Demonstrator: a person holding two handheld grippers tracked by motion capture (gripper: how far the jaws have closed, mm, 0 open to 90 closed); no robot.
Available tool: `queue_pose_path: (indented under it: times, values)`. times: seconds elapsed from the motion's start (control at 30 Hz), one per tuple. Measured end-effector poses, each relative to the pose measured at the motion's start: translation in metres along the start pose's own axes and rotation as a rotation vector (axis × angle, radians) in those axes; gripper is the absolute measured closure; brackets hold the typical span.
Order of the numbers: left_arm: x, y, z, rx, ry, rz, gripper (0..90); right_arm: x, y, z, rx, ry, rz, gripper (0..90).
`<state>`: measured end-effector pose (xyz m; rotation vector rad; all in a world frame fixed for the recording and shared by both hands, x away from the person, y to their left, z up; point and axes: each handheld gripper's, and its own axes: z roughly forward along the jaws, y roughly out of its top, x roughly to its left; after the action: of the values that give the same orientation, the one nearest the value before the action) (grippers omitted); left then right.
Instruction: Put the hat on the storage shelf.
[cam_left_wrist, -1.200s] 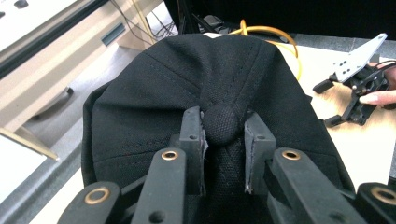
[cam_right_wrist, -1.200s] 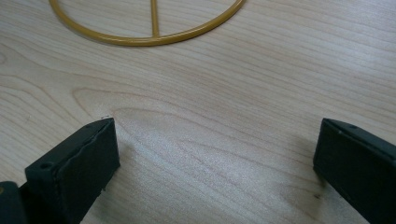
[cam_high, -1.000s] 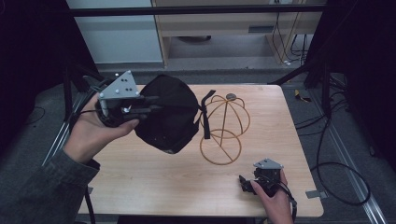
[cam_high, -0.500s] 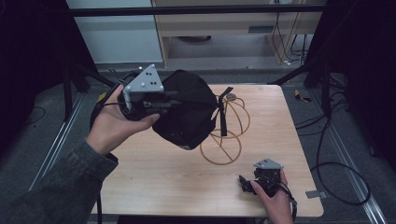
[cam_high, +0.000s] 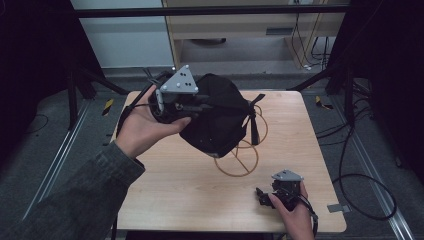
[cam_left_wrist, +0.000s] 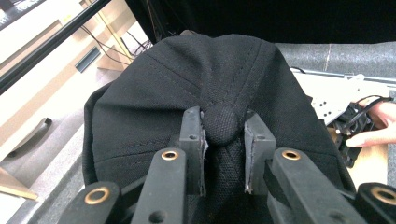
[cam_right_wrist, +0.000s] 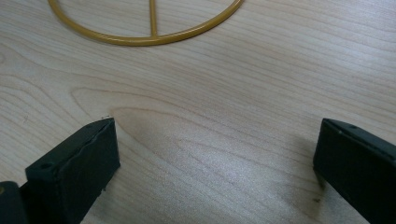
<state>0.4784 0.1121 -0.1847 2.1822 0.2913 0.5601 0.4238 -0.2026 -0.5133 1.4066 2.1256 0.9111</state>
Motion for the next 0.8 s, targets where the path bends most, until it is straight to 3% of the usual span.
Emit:
queue_pose_path:
  times: [0.27,0.53,0.8]
  values:
    - [0.001,0.008,0.005,-0.01,-0.006,0.006,73.5,0.0,0.0,0.0,0.0,-0.001,0.0,0.4]
    - [0.001,0.011,0.014,-0.023,-0.025,-0.014,73.5,0.0,0.0,0.0,0.0,0.0,-0.003,0.5]
    - [0.003,0.025,0.031,0.002,-0.018,-0.014,73.4,0.0,0.0,0.0,-0.001,0.002,-0.004,0.5]
